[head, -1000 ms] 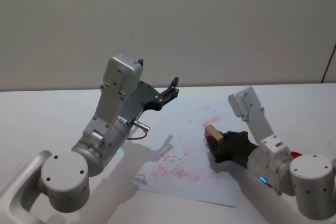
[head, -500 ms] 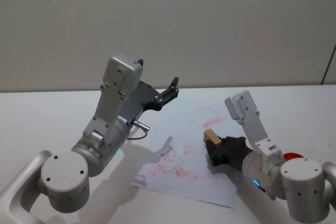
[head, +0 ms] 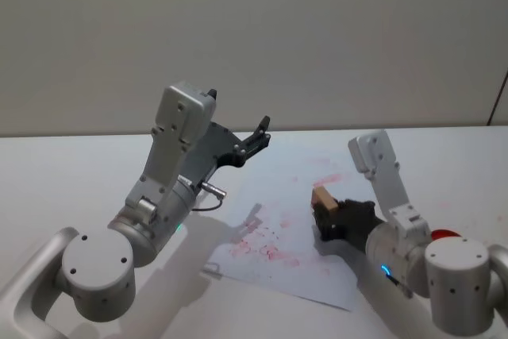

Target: Use the one hand to pick up the stamp and affix it onto the A4 paper.

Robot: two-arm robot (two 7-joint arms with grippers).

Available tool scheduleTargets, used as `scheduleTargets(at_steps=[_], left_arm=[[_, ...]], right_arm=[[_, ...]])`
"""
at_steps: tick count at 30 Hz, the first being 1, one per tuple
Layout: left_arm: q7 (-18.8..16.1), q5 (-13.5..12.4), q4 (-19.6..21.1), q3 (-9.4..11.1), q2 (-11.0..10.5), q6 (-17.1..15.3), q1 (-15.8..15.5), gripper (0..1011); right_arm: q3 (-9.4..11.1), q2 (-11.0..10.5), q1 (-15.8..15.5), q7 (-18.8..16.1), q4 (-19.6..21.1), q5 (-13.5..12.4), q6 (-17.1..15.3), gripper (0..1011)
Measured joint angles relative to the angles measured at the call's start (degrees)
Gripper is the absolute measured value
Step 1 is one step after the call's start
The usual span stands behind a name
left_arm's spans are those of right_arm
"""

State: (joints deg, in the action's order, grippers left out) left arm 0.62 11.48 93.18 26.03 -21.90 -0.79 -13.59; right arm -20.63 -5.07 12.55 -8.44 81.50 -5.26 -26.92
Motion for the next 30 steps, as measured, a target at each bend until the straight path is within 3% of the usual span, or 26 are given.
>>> scheduleTargets(at_steps=[9, 14, 24, 30], left_arm=[[0.0, 0.0, 0.0, 0.0, 0.0, 0.0, 0.0, 1001], [0.0, 0.0, 0.0, 0.0, 0.0, 0.0, 0.0, 1001], [0.0, 0.0, 0.0, 0.0, 0.0, 0.0, 0.0, 1001], [0.0, 0.0, 0.0, 0.0, 0.0, 0.0, 0.0, 1001]], right_arm=[[1.45, 0.17, 0.64, 1.3, 4.62, -4.2, 1.33, 217], [3.49, -1.02, 0.41, 2.76, 9.06, -7.65, 0.62, 217], [7.75, -6.13, -3.73, 5.4, 16.26, -12.3, -3.1, 217], [9.41, -8.97, -6.58, 5.86, 18.59, -13.44, -5.34, 217]])
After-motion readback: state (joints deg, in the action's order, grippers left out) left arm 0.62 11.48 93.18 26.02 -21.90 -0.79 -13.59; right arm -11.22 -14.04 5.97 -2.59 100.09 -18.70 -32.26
